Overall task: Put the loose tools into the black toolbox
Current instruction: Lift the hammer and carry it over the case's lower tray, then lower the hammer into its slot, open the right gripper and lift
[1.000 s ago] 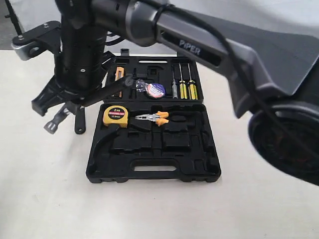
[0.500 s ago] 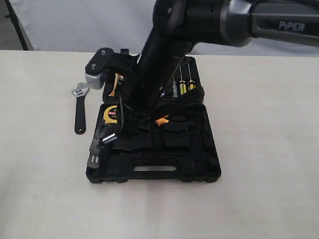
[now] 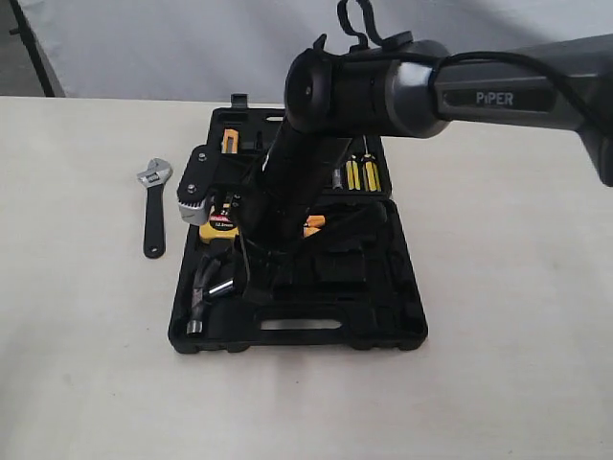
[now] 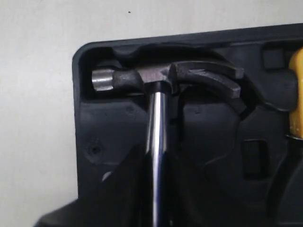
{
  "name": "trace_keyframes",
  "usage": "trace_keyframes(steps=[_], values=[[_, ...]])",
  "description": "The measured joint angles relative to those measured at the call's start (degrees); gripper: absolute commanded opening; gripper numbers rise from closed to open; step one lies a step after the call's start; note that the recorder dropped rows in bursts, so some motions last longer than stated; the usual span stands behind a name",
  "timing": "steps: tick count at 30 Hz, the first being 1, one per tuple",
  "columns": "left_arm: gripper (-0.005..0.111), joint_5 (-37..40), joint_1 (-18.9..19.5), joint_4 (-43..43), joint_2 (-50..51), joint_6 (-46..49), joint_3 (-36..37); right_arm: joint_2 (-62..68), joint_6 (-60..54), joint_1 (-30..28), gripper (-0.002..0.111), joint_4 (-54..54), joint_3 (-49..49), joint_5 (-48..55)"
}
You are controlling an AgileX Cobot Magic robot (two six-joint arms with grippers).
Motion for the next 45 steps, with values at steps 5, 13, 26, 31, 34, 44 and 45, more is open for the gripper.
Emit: trace_keyframes(steps=[5,13,26,31,34,44,45], values=[[0.001,0.00,0.00,0.00,0.00,0.00,0.00,0.13,2.69,0.00,0.033,-2.12,0.00,-1.69],[0.001,0.00,0.00,0.00,0.00,0.00,0.00,-1.31,6.46,0.00,0.006,-4.01,0.00,-2.18],[0.001,0.00,0.00,0.00,0.00,0.00,0.00,0.81,26.58,0.00,0.000,-4.01,-0.11,-2.51],[0.001,0.00,0.00,0.00,0.00,0.00,0.00,5.23,29.49,-0.09,0.000,-1.67,-0.74,-1.13],[0.001,0.00,0.00,0.00,0.00,0.00,0.00,5.37,29.71,-0.09,0.000,-1.43,-0.97,-1.00],[0.001,0.00,0.00,0.00,0.00,0.00,0.00,1.81,31.66,0.21,0.000,-5.61,-6.21,0.36],[0.001,0.00,0.00,0.00,0.00,0.00,0.00,1.02,32.51,0.21,0.000,-5.93,-7.13,0.36]])
